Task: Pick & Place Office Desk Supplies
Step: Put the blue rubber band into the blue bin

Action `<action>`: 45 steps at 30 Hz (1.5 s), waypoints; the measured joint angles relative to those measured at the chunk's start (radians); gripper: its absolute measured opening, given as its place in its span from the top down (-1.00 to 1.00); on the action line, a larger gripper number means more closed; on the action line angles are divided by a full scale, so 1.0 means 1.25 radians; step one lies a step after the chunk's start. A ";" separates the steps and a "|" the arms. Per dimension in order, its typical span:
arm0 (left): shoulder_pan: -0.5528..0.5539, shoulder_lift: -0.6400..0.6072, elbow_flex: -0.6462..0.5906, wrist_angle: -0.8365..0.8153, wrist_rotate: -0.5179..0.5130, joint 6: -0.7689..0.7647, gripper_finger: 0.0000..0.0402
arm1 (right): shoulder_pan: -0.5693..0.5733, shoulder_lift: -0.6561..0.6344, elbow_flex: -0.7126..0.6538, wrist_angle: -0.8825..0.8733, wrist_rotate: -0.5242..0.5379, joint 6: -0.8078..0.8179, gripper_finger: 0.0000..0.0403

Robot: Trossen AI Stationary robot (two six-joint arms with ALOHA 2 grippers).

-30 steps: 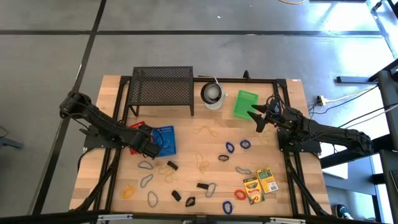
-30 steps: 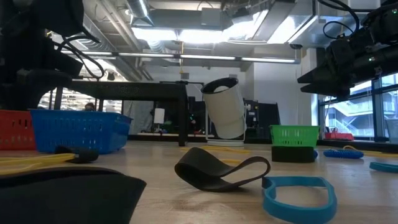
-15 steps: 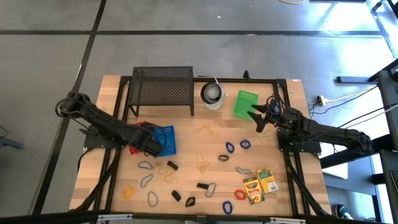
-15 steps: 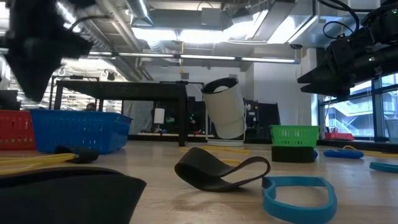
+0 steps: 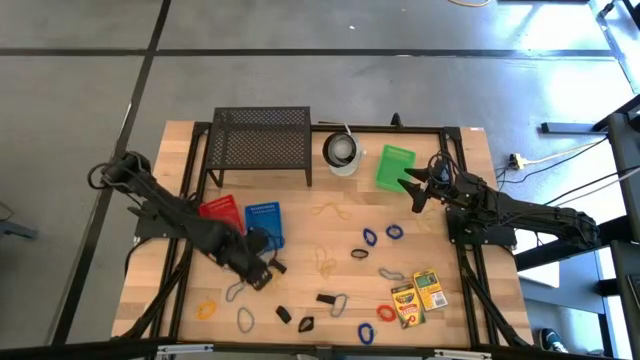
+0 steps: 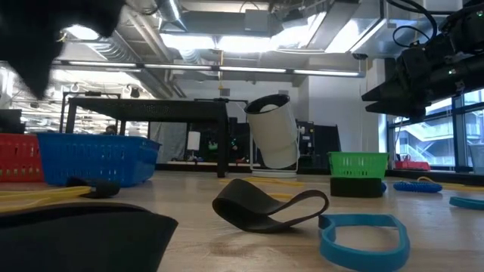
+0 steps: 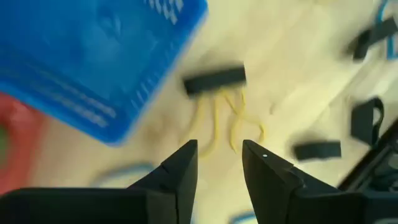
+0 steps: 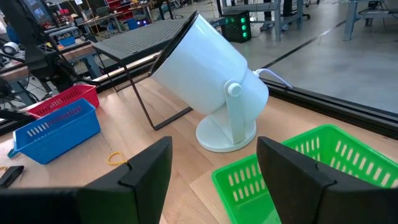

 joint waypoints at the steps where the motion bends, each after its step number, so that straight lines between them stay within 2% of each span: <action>1: -0.016 0.015 0.000 -0.002 0.011 -0.033 0.39 | 0.000 0.000 0.000 0.000 0.000 0.000 -0.18; 8: -0.103 0.124 0.000 0.015 0.070 -0.182 0.33 | 0.000 0.000 0.000 0.000 0.000 0.000 -0.18; 17: -0.134 0.239 0.000 0.030 0.114 -0.197 0.31 | 0.000 0.000 0.000 0.000 0.000 0.000 -0.18; 23: -0.133 0.277 0.005 0.027 0.122 -0.178 0.32 | 0.000 0.000 0.000 0.000 0.000 0.000 -0.18; 27: -0.131 0.279 0.006 0.027 0.122 -0.168 0.43 | 0.000 0.000 0.000 0.000 0.000 0.000 -0.18; 36: -0.131 0.279 0.004 0.023 0.121 -0.233 0.95 | 0.000 0.000 0.000 0.000 0.000 0.000 -0.18; 43: -0.131 0.270 0.017 0.014 0.114 -0.219 0.99 | 0.000 0.000 0.000 0.000 0.000 0.000 -0.18; 45: -0.132 0.260 0.031 0.002 0.088 -0.201 0.99 | 0.000 0.000 0.000 0.000 0.000 0.000 -0.18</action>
